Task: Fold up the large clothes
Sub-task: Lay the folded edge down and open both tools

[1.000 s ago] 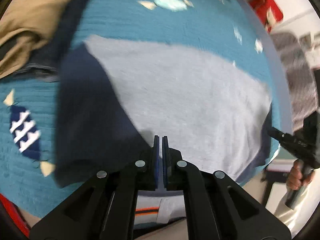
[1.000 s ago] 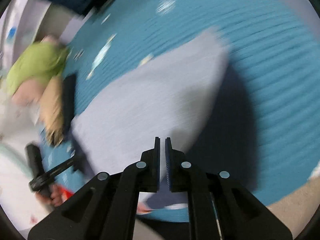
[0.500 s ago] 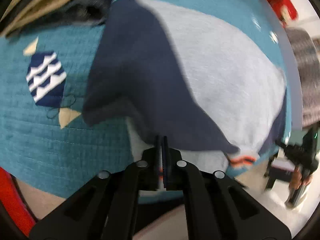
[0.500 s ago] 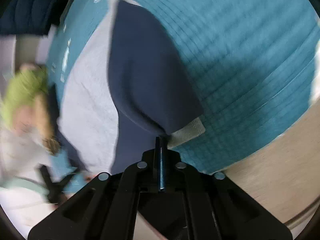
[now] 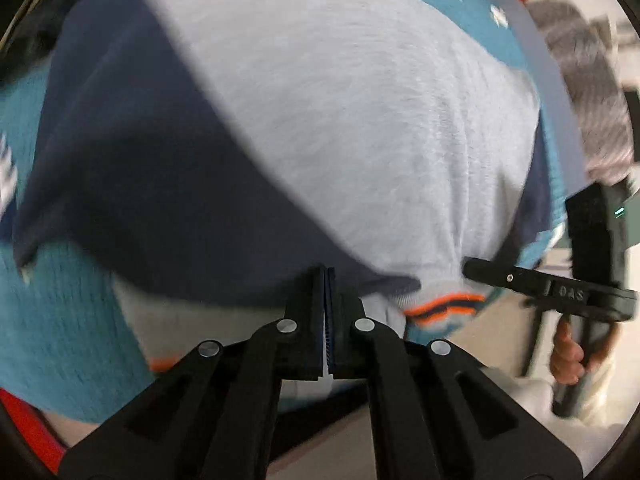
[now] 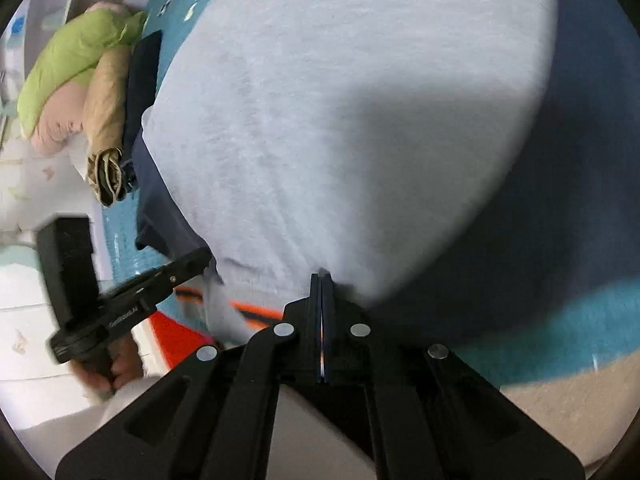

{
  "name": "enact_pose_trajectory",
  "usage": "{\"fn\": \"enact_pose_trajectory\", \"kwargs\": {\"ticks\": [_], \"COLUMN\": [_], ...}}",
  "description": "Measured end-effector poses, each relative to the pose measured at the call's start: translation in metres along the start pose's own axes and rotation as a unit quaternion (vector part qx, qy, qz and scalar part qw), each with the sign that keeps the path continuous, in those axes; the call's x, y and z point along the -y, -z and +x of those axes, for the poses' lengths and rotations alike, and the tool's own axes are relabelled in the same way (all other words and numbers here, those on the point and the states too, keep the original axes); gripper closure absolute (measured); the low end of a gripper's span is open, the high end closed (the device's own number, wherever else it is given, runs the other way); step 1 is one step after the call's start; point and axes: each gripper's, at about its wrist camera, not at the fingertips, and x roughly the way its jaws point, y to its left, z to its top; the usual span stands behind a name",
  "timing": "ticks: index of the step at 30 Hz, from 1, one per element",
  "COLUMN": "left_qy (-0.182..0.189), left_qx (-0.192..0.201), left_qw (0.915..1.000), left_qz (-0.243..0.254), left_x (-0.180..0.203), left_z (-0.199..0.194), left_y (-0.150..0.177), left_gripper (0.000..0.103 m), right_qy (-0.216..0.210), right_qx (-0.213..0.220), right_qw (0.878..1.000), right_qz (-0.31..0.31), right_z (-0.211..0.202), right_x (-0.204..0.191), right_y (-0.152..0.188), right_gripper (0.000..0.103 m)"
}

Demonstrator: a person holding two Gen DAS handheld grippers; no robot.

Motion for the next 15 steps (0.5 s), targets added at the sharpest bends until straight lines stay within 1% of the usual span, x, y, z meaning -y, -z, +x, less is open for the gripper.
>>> {"fn": "enact_pose_trajectory", "kwargs": {"ticks": [1, 2, 3, 4, 5, 6, 7, 8, 10, 12, 13, 14, 15], "left_qy": [0.012, 0.018, 0.000, -0.027, -0.015, -0.016, -0.035, -0.047, -0.067, -0.075, -0.089, -0.096, -0.101], "left_qx": [-0.004, -0.007, -0.012, -0.017, -0.016, -0.016, -0.007, 0.004, 0.032, 0.055, 0.067, 0.075, 0.088], "left_qw": [0.9998, 0.9994, 0.9993, 0.9987, 0.9989, 0.9987, 0.9987, 0.9985, 0.9972, 0.9956, 0.9935, 0.9921, 0.9905], "left_qz": [-0.013, -0.027, -0.037, -0.039, -0.042, -0.045, -0.037, -0.026, -0.008, 0.011, 0.025, 0.029, 0.032], "left_x": [-0.005, -0.011, -0.015, -0.020, -0.023, -0.026, -0.025, -0.021, -0.012, -0.001, 0.008, 0.014, 0.019], "left_z": [0.003, 0.000, -0.002, -0.003, -0.004, -0.008, -0.017, -0.022, -0.036, -0.049, -0.053, -0.056, -0.058], "left_y": [0.001, 0.004, 0.008, 0.013, 0.017, 0.019, 0.019, 0.018, 0.014, 0.009, 0.005, 0.003, 0.000], "left_gripper": [0.101, 0.101, 0.101, 0.101, 0.101, 0.101, 0.100, 0.100, 0.100, 0.099, 0.090, 0.075, 0.066], "right_qy": [-0.001, 0.008, 0.035, 0.083, 0.085, 0.098, 0.093, 0.088, 0.082, 0.058, 0.045, 0.036, 0.039], "right_qx": [0.000, 0.003, 0.013, 0.029, 0.030, 0.033, 0.030, 0.030, 0.053, 0.083, 0.101, 0.119, 0.148], "right_qw": [1.000, 1.000, 0.999, 0.996, 0.996, 0.994, 0.995, 0.995, 0.994, 0.992, 0.991, 0.990, 0.986], "right_qz": [0.014, 0.021, 0.026, 0.021, 0.021, 0.031, 0.036, 0.021, -0.039, -0.070, -0.072, -0.072, -0.069], "right_z": [-0.006, -0.005, -0.002, -0.008, -0.009, -0.015, -0.017, -0.019, -0.027, -0.052, -0.064, -0.078, -0.097], "right_x": [0.008, 0.009, 0.005, 0.002, 0.000, 0.003, -0.001, -0.010, -0.046, -0.065, -0.071, -0.068, -0.062], "right_y": [0.002, 0.003, 0.004, -0.003, -0.003, -0.003, -0.004, -0.004, -0.004, -0.004, -0.006, -0.007, -0.009], "right_gripper": [0.103, 0.103, 0.103, 0.103, 0.103, 0.103, 0.102, 0.097, 0.097, 0.096, 0.095, 0.092, 0.076]}}
